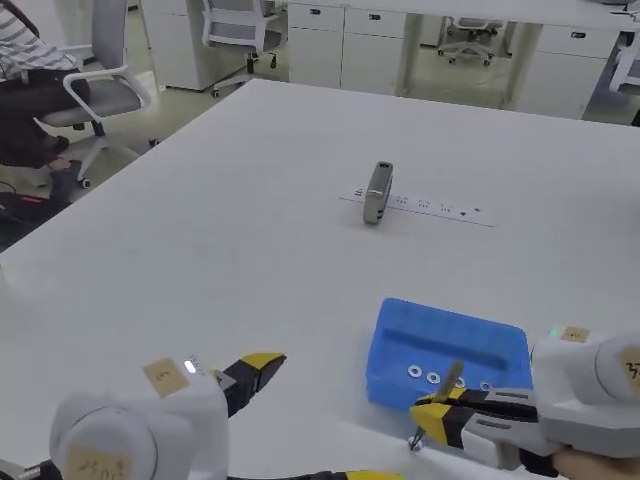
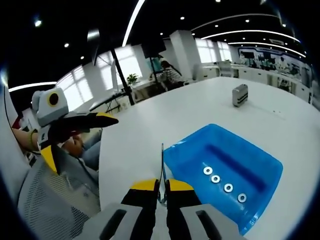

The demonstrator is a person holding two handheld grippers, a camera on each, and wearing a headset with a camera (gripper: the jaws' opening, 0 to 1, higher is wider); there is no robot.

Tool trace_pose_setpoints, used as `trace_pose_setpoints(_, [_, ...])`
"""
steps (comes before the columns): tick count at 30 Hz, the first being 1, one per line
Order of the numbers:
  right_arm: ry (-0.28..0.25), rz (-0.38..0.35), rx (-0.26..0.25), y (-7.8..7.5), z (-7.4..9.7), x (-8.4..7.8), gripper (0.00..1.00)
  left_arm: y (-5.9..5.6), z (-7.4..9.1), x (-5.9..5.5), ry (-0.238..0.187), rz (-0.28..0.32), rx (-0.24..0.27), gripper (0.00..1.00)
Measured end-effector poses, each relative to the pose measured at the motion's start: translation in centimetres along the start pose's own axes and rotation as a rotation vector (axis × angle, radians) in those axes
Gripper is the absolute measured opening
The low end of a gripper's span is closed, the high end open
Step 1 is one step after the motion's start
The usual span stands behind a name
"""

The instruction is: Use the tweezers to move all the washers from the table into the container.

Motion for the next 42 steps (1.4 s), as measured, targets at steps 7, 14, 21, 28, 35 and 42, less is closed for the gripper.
trace_pose_setpoints(7, [-0.087, -0.066, 0.041, 0.3, 0.5, 1.6, 0.03, -0.1, -0.1, 0.0, 0.004, -0.002, -0.006, 0.91])
trace_pose_setpoints(14, [-0.176, -0.156, 0.065, -0.2, 1.0, 2.8, 0.03, 0.0, 0.0, 0.0, 0.004, -0.002, -0.004, 0.91])
trace_pose_setpoints(21, [-0.246, -0.219, 0.062, -0.9, 1.4, 3.8, 0.03, 0.0, 0.0, 0.0, -0.002, 0.001, 0.0, 0.91])
trace_pose_setpoints(28, [-0.287, -0.232, 0.035, -1.0, 1.2, 4.7, 0.03, 0.0, 0.1, 0.1, -0.009, 0.003, 0.005, 0.91])
trace_pose_setpoints(35, [-0.303, -0.209, -0.003, -1.6, 0.4, 5.8, 0.03, 0.1, 0.1, 0.1, -0.011, 0.008, 0.01, 0.91])
trace_pose_setpoints(42, [-0.282, -0.177, -0.037, -2.6, -0.6, 5.9, 0.03, 0.2, 0.1, 0.1, -0.013, 0.009, 0.014, 0.91])
Point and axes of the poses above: the centre of the closed fingertips' face, and the gripper's own axes: z roughly backward along the fingers, y roughly to its left, x roughly out of its top, the point moved 8 cm from there along z, roughly backward along the fingers, and after that the axes turned 4 degrees about -z, right-handed, at the moved point
